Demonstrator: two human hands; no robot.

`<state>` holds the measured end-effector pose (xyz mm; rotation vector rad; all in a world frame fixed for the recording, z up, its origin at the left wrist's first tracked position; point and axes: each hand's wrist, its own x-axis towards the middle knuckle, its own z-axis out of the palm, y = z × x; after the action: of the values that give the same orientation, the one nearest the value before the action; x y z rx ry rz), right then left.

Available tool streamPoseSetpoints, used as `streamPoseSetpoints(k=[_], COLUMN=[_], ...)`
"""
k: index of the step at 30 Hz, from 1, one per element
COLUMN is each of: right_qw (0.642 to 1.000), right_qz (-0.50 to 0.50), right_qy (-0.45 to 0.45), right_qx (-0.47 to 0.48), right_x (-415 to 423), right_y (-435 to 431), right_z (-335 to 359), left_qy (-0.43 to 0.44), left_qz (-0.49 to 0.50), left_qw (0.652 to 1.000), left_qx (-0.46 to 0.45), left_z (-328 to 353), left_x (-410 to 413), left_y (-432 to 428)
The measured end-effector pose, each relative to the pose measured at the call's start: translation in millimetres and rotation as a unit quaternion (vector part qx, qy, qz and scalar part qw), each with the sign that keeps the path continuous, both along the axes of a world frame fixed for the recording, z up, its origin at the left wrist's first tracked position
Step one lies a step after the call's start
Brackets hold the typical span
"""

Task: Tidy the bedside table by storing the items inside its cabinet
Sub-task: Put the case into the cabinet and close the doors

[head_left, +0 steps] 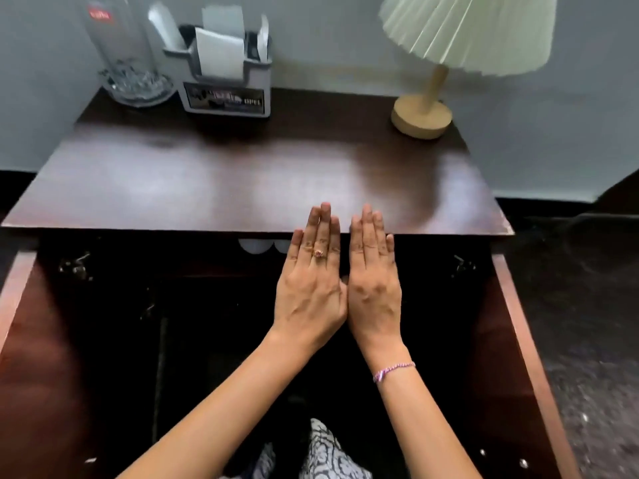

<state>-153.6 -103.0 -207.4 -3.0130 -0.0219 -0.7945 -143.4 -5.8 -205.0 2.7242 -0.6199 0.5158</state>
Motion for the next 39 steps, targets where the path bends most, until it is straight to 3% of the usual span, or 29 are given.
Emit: streamPoseSetpoints(k=[6,14,24,30,33,39], right_qw=[0.995,0.968,0.944,0.927,0.921,0.905], right_qz=[-0.017,-0.011,-0.019,-0.057,-0.098,-0.14], right_qy=[0.098,0.251,0.327,0.37,0.377,0.399], right_qx=[0.025,0.028,0.03,0.001,0.031,-0.038], right_x=[-8,-40,-116,-173,-188,-220], right_y=[5,4,-19,-33,-37,-53], right_z=[17,62,124,106,98,86], left_qy=[0.051,0.181,0.213,0.236,0.25,0.289], left_qz=[0.025,0.01,0.046,0.079,0.116,0.177], left_qw=[0.998,0.98,0.968,0.957,0.946,0.919], left_qx=[0.04,0.077,0.126,0.149,0.17,0.2], left_z=[19,63,129,112,103,91], left_x=[-8,-37,-97,-148,-162,-184], left_y=[1,7,35,73,96,147])
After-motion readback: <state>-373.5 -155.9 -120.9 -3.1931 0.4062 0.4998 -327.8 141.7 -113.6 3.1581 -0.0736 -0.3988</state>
